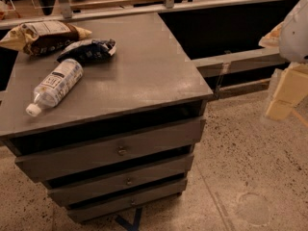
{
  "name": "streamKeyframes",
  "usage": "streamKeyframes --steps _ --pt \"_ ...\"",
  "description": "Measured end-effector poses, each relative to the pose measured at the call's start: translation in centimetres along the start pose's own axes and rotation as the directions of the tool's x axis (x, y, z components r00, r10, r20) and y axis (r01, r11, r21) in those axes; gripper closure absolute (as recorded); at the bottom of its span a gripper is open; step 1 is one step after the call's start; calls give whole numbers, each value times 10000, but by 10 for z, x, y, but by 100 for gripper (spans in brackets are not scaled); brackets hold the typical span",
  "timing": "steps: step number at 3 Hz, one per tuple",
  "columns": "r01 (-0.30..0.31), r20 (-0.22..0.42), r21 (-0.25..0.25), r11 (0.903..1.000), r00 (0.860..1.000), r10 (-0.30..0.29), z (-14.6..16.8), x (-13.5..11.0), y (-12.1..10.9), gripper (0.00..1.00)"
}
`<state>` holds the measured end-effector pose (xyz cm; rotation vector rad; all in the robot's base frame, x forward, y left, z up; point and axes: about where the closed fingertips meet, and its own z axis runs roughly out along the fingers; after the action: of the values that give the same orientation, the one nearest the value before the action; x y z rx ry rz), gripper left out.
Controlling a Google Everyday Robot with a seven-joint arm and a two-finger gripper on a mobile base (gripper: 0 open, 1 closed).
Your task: Place blue plastic bottle upright
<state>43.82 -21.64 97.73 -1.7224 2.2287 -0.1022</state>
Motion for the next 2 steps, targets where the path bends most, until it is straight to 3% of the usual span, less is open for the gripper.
streamKeyframes --steps 1,2 --pt "0 1 2 10000 10000 0 0 0 0 0" --pt "430 334 138 9990 9985 -434 -5 -11 1 0"
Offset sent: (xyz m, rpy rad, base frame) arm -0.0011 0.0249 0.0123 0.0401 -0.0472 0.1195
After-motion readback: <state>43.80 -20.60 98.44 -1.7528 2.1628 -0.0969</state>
